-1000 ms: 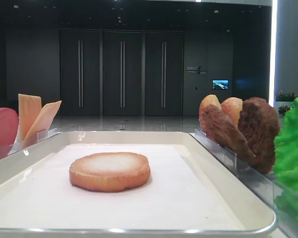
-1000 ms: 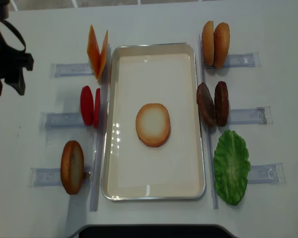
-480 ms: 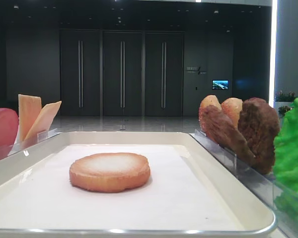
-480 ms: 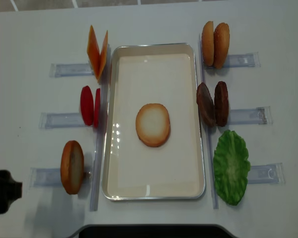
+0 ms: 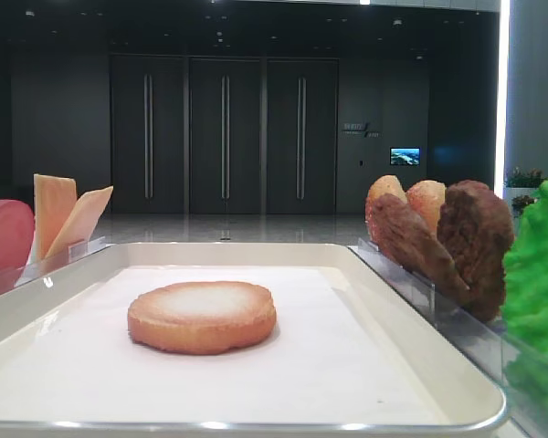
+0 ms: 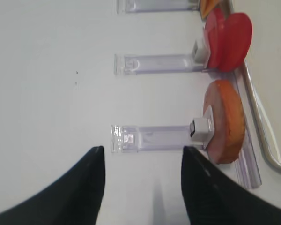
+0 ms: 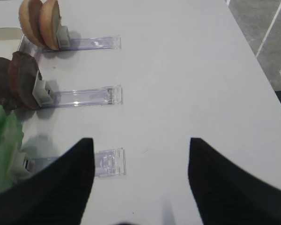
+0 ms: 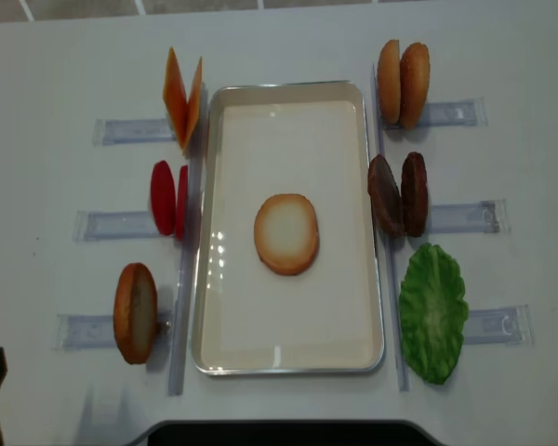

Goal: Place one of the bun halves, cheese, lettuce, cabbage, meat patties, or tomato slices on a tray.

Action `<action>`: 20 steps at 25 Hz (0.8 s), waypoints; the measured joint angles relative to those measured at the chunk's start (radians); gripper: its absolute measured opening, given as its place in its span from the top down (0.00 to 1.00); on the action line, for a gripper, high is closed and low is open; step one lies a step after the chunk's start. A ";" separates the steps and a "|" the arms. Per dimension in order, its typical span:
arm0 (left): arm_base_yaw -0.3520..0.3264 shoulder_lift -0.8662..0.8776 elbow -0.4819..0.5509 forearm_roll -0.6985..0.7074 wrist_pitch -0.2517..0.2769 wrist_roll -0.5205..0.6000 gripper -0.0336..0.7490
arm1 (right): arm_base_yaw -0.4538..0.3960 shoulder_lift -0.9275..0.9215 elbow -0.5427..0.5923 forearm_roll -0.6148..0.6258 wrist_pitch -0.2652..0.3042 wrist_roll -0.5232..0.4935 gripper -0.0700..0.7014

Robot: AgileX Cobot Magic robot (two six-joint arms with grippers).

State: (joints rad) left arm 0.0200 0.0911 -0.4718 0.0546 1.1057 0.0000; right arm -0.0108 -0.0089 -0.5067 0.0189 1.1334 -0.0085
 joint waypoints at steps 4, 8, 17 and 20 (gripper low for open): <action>0.000 -0.098 0.000 0.000 0.003 0.000 0.44 | 0.000 0.000 0.000 0.000 0.000 0.000 0.37; 0.000 -0.106 0.000 -0.002 0.004 0.000 0.44 | 0.000 0.000 0.000 0.000 0.000 0.000 0.37; 0.000 -0.106 0.000 -0.002 0.004 0.005 0.44 | 0.000 0.000 0.000 0.000 0.000 0.000 0.37; 0.000 -0.106 0.000 -0.002 0.004 0.005 0.44 | 0.000 0.000 0.000 0.000 0.000 0.000 0.37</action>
State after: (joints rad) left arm 0.0200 -0.0148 -0.4718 0.0525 1.1095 0.0052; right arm -0.0108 -0.0089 -0.5067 0.0189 1.1334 -0.0085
